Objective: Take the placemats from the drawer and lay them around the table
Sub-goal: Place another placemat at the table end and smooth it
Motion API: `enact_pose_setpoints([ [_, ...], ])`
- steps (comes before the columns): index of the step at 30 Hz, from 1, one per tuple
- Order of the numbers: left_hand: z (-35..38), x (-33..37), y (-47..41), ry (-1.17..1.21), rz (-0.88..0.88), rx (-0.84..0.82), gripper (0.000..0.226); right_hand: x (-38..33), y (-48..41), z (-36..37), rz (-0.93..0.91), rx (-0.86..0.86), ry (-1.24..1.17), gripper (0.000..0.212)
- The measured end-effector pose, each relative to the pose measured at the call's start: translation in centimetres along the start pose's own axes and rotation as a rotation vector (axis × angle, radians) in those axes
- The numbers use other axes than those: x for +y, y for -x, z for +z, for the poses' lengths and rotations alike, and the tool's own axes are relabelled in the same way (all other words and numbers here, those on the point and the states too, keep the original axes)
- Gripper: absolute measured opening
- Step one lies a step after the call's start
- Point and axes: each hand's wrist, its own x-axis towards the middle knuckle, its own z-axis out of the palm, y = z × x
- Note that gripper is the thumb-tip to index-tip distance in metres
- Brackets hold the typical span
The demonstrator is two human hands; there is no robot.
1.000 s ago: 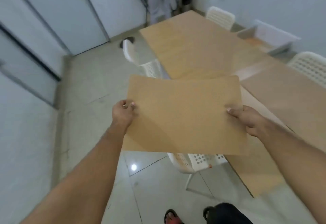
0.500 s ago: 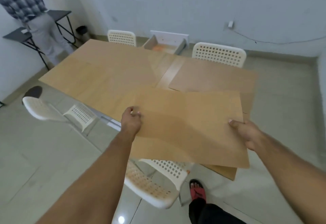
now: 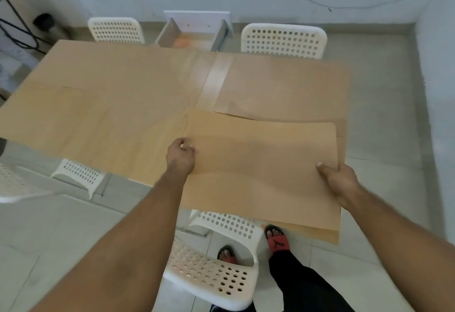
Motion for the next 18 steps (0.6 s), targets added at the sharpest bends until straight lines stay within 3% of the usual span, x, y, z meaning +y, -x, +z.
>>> enact_pose_setpoints([
  [12,3.3,-1.5,-4.1,-0.081,-0.035,-0.072,0.037,2.2,0.3,1.8,-0.054,0.313,0.320,0.052],
  [18,3.4,-1.4,-4.3,-0.201,0.104,-0.186,0.072,3.2,1.5,3.2,-0.121,0.442,0.520,0.074],
])
